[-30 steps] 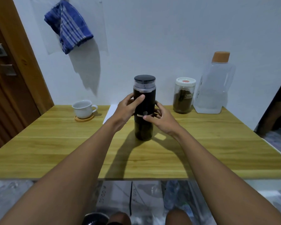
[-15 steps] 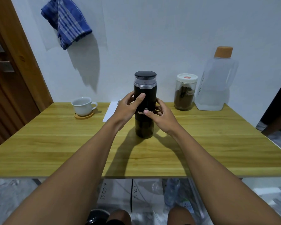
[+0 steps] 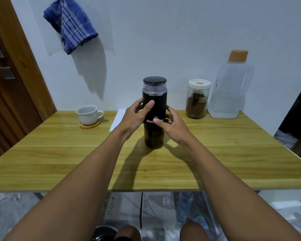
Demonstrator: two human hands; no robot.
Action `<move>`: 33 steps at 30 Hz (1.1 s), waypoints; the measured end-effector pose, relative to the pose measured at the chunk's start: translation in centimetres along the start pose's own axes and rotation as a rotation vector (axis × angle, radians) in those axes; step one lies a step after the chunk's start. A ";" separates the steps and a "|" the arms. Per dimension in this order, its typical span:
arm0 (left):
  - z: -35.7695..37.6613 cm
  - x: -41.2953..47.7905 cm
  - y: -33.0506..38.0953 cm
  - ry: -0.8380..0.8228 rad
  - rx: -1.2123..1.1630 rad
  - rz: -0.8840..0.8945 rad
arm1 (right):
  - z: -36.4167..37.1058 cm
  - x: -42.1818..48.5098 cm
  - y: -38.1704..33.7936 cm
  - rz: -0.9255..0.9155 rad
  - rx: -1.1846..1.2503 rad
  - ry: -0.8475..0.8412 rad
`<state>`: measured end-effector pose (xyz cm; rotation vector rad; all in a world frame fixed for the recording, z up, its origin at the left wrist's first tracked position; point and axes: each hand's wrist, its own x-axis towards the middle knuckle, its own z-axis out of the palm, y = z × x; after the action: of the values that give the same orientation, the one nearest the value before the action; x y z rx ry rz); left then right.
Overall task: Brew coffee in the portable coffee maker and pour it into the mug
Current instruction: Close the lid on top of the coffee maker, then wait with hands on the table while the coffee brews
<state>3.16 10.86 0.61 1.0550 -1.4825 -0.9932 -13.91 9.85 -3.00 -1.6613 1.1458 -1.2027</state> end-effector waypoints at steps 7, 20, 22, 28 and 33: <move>0.0 -0.1 0.0 -0.021 0.007 -0.005 | 0.2 -0.2 -0.1 -0.019 0.003 -0.011; -1.1 -3.3 -6.8 0.147 0.346 -0.154 | -1.8 -2.8 5.3 0.225 -0.506 0.050; -1.3 -4.0 -8.4 0.107 0.491 -0.182 | -2.0 -3.0 6.3 0.281 -0.783 -0.030; -1.3 -4.7 -10.2 0.064 0.880 -0.132 | -1.5 -3.4 8.1 0.283 -1.041 -0.074; -1.2 -4.4 -10.6 0.023 1.031 -0.122 | -1.3 -3.4 8.2 0.270 -1.067 -0.063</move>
<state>6.01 12.12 -10.47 1.8687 -1.9645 -0.2214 -17.51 10.51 -11.16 -2.1269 2.0875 -0.3161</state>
